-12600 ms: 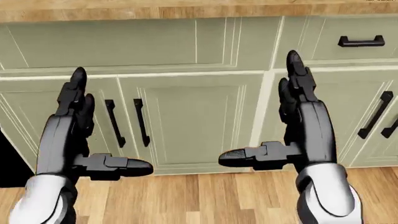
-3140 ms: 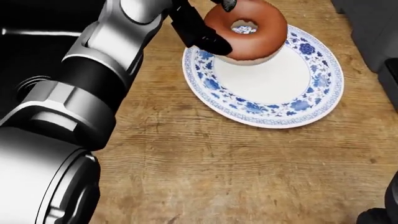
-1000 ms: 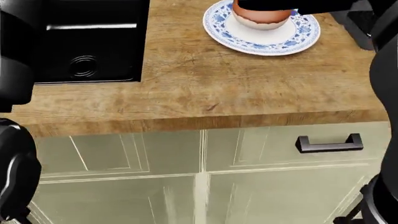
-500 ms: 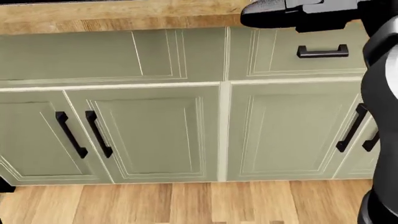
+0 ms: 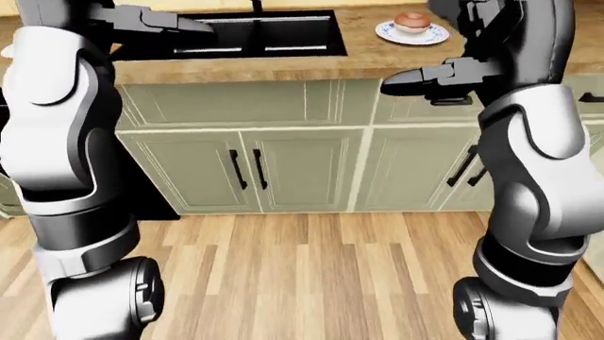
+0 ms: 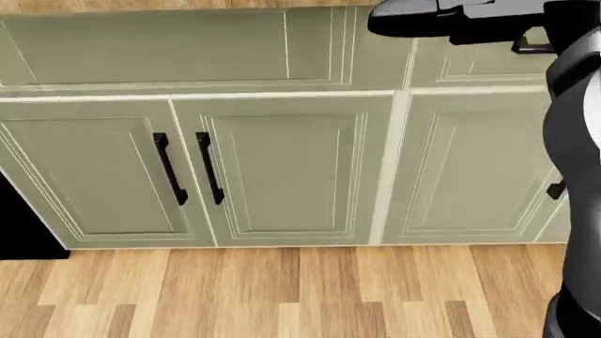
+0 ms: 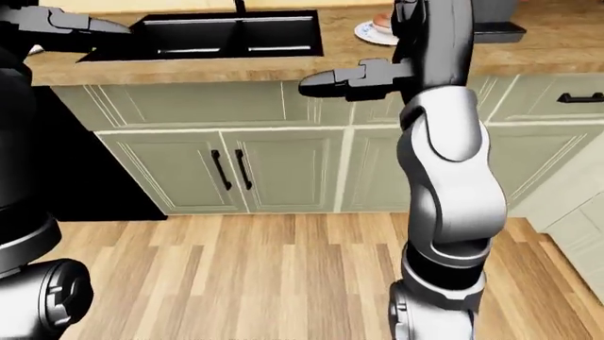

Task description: Place the pastries on the plates.

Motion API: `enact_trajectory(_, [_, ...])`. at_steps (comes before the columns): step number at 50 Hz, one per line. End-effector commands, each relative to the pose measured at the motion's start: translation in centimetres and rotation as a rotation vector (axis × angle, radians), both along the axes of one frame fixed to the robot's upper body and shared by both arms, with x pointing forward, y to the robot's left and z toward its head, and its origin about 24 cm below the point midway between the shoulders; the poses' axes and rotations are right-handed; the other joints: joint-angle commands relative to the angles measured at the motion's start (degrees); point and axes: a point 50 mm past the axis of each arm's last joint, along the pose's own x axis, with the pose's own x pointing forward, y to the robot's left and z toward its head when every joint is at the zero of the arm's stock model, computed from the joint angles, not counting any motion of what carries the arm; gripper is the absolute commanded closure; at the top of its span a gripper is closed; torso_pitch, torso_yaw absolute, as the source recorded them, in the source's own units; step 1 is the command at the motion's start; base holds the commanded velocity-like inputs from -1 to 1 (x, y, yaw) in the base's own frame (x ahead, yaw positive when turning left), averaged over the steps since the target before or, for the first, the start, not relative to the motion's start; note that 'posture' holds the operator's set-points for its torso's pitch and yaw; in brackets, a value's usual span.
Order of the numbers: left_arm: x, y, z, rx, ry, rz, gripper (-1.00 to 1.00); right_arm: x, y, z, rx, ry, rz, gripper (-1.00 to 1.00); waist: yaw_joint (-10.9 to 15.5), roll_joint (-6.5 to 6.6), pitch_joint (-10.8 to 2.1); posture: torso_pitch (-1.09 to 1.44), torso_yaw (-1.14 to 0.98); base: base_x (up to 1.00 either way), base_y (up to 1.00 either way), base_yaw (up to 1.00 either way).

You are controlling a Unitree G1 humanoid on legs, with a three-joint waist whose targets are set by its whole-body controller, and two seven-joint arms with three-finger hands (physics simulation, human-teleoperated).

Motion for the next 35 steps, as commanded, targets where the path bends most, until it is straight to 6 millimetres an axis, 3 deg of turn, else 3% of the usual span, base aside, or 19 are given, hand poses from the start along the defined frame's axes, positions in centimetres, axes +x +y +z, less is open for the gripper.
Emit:
enact_trajectory(1, [-1.1, 0.0, 1.4, 0.010, -0.083, 0.000, -1.00, -0.7, 0.2, 1.4, 0.001, -0.085, 0.005, -1.00, -0.2, -2.89, -2.84, 0.22, 0.00, 0.42, 0.95, 0.00])
enact_trajectory(2, [-1.1, 0.1, 1.4, 0.008, -0.081, 0.001, -1.00, -0.7, 0.3, 1.4, -0.001, -0.085, 0.006, -1.00, -0.3, 0.18, -1.39, 0.22, 0.00, 0.41, 0.95, 0.00])
enact_trajectory(3, [-1.2, 0.1, 1.5, 0.005, -0.083, 0.002, -1.00, -0.7, 0.4, 1.4, 0.002, -0.085, 0.008, -1.00, 0.4, -0.11, -3.09, 0.22, 0.00, 0.42, 0.86, 0.00])
enact_trajectory(5, [-1.4, 0.1, 1.6, -0.007, -0.085, -0.005, -1.00, -0.7, 0.4, 1.4, -0.001, -0.085, 0.011, -1.00, 0.0, -0.11, -4.50, 0.22, 0.00, 0.42, 0.82, 0.00])
enact_trajectory(6, [-1.4, 0.1, 1.5, -0.007, -0.083, -0.003, -1.00, -0.7, 0.4, 1.5, -0.002, -0.086, 0.010, -1.00, 0.0, 0.10, -4.37, 0.22, 0.00, 0.43, 0.74, 0.00])
enact_trajectory(10, [-1.5, 0.1, 1.6, -0.008, -0.086, -0.001, -1.00, -0.8, 0.4, 1.6, -0.005, -0.088, 0.011, -1.00, -1.5, 3.54, -3.44, 0.22, 0.00, 0.42, 0.74, 0.00])
enact_trajectory(12, [-1.5, 0.1, 1.7, -0.005, -0.087, 0.002, -1.00, -0.8, 0.4, 1.5, -0.004, -0.088, 0.010, -1.00, -1.9, 7.45, -4.34, 0.22, 0.00, 0.42, 0.75, 0.00])
enact_trajectory(13, [-1.5, 0.1, 1.6, -0.007, -0.088, 0.007, -1.00, -0.8, 0.4, 1.3, -0.003, -0.087, 0.010, -1.00, -1.4, 11.06, -5.28, 0.22, 0.00, 0.43, 0.74, 0.00])
enact_trajectory(14, [-1.5, 0.0, 1.3, -0.008, -0.086, 0.007, -1.00, -0.8, 0.4, 1.3, -0.005, -0.087, 0.009, -1.00, -1.3, 7.45, -3.45, 0.22, 0.00, 0.42, 0.74, 0.00])
enact_trajectory(16, [-1.5, -0.1, 1.4, -0.012, -0.091, 0.006, -1.00, -0.9, 0.4, 1.4, -0.010, -0.088, 0.009, -1.00, -0.7, 7.40, -3.74, 0.22, 0.00, 0.42, 0.74, 0.00])
enact_trajectory(21, [-1.7, 0.1, 1.3, -0.004, -0.093, 0.016, -1.00, -1.0, 0.3, 1.4, -0.013, -0.089, 0.006, -1.00, 0.1, 4.62, -2.94, 0.22, 0.00, 0.42, 0.75, 0.00])
enact_trajectory(24, [-1.6, 0.1, 1.1, -0.014, -0.091, 0.016, -1.00, -0.9, 0.3, 1.3, -0.012, -0.087, 0.007, -1.00, 0.6, 3.25, -3.25, 0.22, 0.00, 0.42, 0.76, 0.00])
enact_trajectory(25, [-1.5, 0.1, 1.0, -0.007, -0.085, 0.020, -1.00, -0.9, 0.4, 1.3, -0.012, -0.087, 0.007, -1.00, 0.6, 2.34, -3.66, 0.22, 0.00, 0.42, 0.75, 0.00])
enact_trajectory(26, [-1.4, 0.1, 0.8, -0.017, -0.082, 0.015, -1.00, -0.8, 0.3, 1.3, -0.012, -0.087, 0.006, -1.00, -0.1, -0.66, -4.68, 0.22, 0.00, 0.42, 0.76, 0.00])
enact_trajectory(27, [-1.4, 0.1, 0.7, -0.014, -0.078, 0.017, -1.00, -0.8, 0.3, 1.3, -0.013, -0.087, 0.006, -1.00, 0.1, 2.18, -2.58, 0.22, 0.00, 0.42, 0.76, 0.00])
enact_trajectory(29, [-1.4, 0.2, 0.6, -0.034, -0.073, 0.017, -1.00, -0.8, 0.3, 1.4, -0.013, -0.088, 0.007, -1.00, -0.1, 1.17, -4.71, 0.22, 0.00, 0.42, 0.75, 0.00])
enact_trajectory(31, [-1.4, 0.2, 0.6, -0.051, -0.061, 0.017, -1.00, -0.9, 0.3, 1.4, -0.015, -0.089, 0.007, -1.00, -0.1, 0.83, -4.78, 0.22, 0.00, 0.42, 0.75, 0.00])
enact_trajectory(33, [-1.5, 0.4, 0.7, -0.067, -0.063, 0.022, -1.00, -0.8, 0.3, 1.3, -0.016, -0.088, 0.006, -1.00, -0.9, 1.76, -4.03, 0.22, 0.00, 0.42, 0.75, 0.00])
enact_trajectory(35, [-1.5, 0.3, 0.6, -0.060, -0.060, 0.020, -1.00, -0.8, 0.4, 1.3, -0.018, -0.089, 0.006, -1.00, -1.5, 3.69, -3.61, 0.22, 0.00, 0.42, 0.75, 0.00])
